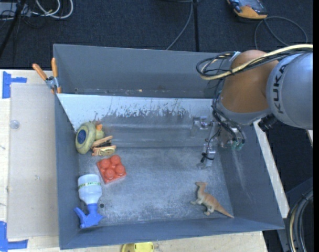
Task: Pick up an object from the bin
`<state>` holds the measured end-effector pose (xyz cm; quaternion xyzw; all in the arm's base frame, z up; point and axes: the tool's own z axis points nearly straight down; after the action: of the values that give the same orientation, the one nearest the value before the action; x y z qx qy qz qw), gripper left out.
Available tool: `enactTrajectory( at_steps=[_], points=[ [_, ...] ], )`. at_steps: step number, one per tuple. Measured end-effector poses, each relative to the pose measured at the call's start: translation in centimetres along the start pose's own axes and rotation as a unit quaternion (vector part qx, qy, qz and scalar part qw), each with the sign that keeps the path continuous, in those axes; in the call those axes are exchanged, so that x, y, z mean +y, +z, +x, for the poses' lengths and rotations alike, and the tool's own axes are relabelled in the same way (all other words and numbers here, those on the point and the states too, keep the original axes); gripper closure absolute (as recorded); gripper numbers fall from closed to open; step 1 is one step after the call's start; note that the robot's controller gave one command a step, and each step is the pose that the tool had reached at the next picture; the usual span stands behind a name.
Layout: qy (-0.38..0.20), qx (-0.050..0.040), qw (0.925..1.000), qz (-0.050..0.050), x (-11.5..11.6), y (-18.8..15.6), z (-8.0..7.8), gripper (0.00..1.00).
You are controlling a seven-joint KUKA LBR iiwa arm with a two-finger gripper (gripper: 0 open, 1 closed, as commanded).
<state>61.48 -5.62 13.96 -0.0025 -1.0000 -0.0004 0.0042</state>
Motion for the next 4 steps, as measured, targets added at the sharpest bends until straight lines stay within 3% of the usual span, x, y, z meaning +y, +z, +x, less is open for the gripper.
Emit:
enactTrajectory(
  at_steps=[1,2,3,4],
  points=[
    [-0.001,-0.0038,1.0000,0.000,0.0,-0.5,-0.2,0.00],
    [-0.119,-0.0051,0.9929,0.000,-0.8,3.4,4.1,0.00],
    [-0.244,0.0017,0.9697,-0.001,-1.0,3.9,7.1,0.00],
    [-0.253,-0.0035,0.9674,0.000,-0.2,2.4,11.0,0.00]
  ],
)
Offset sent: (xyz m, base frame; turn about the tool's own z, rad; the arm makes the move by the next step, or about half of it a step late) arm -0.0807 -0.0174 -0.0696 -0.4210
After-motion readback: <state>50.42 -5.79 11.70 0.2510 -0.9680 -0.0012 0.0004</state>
